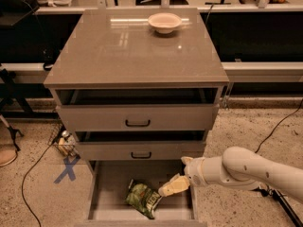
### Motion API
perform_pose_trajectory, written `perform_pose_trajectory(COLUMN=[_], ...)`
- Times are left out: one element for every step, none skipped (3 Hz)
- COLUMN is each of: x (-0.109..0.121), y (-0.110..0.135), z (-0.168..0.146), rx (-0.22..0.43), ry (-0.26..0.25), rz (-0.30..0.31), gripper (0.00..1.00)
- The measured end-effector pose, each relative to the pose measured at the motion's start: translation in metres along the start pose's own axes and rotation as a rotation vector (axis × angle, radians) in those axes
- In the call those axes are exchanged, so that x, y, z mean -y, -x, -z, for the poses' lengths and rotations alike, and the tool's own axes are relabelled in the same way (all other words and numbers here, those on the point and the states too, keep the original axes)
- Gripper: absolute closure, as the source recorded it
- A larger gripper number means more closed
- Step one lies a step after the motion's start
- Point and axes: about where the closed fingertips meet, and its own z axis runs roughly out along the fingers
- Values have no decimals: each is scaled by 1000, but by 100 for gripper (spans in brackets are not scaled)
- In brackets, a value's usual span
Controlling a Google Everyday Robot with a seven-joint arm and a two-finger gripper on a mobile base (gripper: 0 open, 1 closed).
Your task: Pick green jalapeno chip bag from bottom drawer and place on counter
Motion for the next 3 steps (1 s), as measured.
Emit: perform_pose_trajectory(x=[19, 51, 78], y=[-29, -61, -88], z=[-33, -73, -116], rx=[-37, -30, 18], ry=[-27, -37, -29], rz=[13, 6, -9], gripper=[0, 0, 0])
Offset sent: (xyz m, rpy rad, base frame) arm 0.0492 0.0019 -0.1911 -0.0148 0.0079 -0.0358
